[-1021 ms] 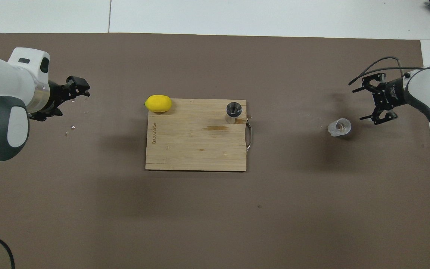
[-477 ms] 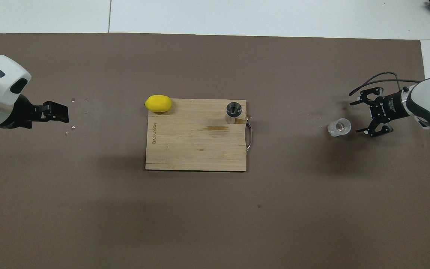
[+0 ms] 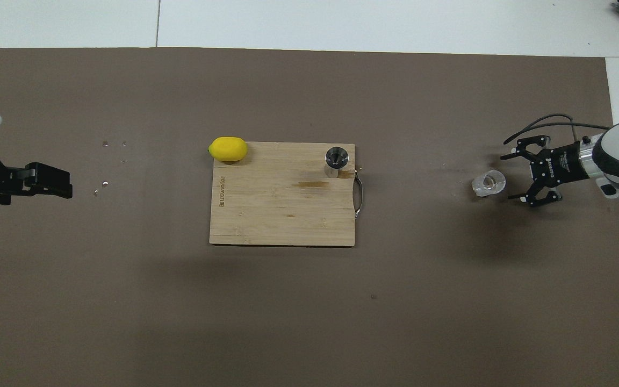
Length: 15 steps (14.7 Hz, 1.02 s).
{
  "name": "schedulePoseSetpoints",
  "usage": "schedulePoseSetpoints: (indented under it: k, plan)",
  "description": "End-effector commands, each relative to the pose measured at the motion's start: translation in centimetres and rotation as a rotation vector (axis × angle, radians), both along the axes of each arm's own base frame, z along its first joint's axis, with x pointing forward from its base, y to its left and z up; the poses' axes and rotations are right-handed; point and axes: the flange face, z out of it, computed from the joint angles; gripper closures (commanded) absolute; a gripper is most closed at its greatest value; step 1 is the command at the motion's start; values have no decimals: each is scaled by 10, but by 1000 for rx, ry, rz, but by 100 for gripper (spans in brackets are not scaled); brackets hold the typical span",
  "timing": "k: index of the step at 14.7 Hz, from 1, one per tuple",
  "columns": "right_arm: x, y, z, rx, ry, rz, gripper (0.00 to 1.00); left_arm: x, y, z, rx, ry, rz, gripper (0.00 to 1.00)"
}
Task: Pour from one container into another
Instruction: 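Close the right gripper around the small clear glass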
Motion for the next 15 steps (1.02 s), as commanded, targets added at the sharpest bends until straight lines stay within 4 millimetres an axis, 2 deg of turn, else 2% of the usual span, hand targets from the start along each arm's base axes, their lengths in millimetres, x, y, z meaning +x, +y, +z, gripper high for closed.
schedulePoseSetpoints:
  k: [1,8,15]
  plan:
    - [-22,9,-2,64,-22,-9,1,-2,7,7,7,11,-40,0]
    - [-17,16,-1,97,-59,-63,1,-3,6,8,8,3,-33,0]
    - [-22,22,-17,116,-42,-91,3,-4,-2,7,8,8,-46,0]
